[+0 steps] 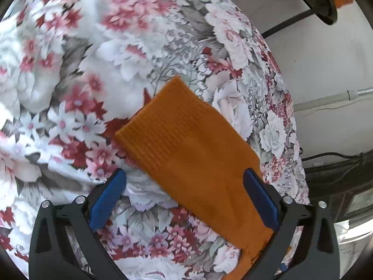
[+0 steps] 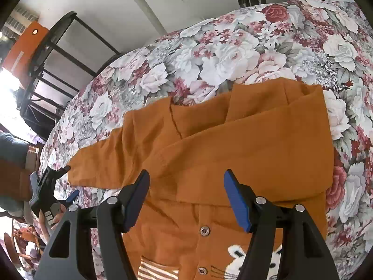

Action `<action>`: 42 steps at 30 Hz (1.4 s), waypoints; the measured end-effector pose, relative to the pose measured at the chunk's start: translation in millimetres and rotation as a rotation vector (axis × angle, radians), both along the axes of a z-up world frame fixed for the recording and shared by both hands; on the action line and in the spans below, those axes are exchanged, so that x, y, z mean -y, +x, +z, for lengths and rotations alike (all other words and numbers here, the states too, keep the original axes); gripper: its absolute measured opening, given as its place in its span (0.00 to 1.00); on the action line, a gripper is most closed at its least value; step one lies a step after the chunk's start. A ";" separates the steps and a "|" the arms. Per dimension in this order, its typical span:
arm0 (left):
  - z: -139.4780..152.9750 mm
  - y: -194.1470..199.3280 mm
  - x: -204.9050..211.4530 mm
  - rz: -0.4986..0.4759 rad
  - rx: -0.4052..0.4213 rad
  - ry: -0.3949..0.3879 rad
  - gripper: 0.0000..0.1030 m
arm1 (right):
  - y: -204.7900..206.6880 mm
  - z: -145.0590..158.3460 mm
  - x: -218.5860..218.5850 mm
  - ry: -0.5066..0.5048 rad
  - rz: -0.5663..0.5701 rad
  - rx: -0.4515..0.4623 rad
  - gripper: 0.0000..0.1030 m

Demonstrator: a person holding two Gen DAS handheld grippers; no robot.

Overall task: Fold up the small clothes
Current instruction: 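Grasp the other sleeve cuff with the left gripper and lift it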

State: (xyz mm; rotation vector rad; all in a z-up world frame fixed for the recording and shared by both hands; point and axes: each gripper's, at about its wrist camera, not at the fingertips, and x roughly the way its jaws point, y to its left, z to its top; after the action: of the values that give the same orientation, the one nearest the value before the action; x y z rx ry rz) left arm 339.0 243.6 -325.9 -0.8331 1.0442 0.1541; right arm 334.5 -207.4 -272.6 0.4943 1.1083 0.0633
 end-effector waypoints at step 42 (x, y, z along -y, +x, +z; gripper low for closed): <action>107.9 2.0 256.6 -0.542 0.178 0.412 0.09 | -23.1 47.7 66.1 0.114 -0.113 0.118 0.65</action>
State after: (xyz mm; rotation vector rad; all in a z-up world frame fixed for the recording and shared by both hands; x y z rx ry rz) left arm 341.0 -13.0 -218.0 -0.1717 0.9901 -0.1600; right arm 311.4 -273.5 -224.9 0.6465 0.9630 0.0567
